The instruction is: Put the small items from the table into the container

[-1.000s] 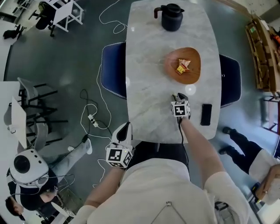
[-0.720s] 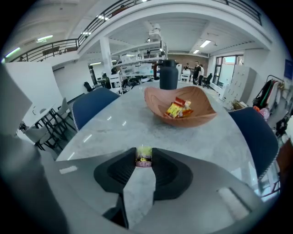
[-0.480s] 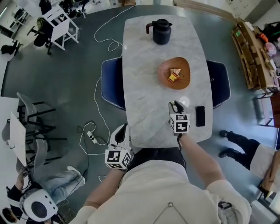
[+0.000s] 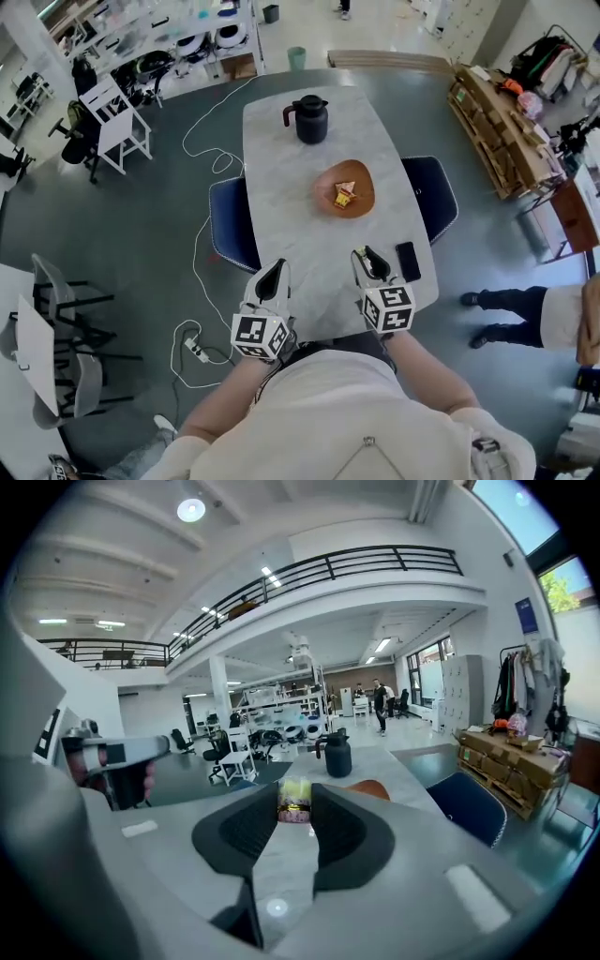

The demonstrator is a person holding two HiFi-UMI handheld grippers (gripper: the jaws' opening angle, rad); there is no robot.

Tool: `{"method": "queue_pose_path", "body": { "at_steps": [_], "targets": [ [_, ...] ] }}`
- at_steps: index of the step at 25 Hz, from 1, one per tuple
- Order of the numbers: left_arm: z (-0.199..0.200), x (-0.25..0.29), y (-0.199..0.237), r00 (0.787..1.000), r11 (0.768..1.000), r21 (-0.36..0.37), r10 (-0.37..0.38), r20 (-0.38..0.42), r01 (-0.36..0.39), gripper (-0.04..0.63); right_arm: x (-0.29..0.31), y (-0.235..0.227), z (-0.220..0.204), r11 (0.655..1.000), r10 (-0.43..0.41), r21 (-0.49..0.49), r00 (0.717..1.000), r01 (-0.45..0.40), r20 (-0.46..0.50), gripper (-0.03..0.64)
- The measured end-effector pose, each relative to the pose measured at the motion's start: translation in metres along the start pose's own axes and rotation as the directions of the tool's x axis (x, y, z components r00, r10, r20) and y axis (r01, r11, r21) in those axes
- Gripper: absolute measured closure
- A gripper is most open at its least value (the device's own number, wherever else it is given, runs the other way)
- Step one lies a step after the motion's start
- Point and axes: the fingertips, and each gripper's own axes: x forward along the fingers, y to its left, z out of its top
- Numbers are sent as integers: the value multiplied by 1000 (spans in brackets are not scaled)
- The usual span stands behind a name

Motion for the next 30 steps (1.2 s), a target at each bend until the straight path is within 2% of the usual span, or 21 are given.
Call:
{"method": "queue_pose_path", "body": {
  "at_steps": [4, 9, 23, 30],
  "targets": [
    [17, 4, -18, 997, 997, -28, -66, 32, 67, 592, -28, 10, 25, 1000, -1, 22, 997, 0, 73, 480],
    [24, 0, -36, 992, 993, -5, -118, 45, 118, 592, -48, 11, 39, 998, -33, 50, 992, 27, 125, 480],
    [17, 4, -39, 992, 993, -12, -121, 39, 121, 592, -57, 0, 37, 997, -67, 50, 990, 61, 120, 480],
    [14, 23, -45, 993, 993, -18, -114, 23, 114, 592, -46, -14, 44, 999, -43, 37, 993, 39, 114, 480]
  ]
}}
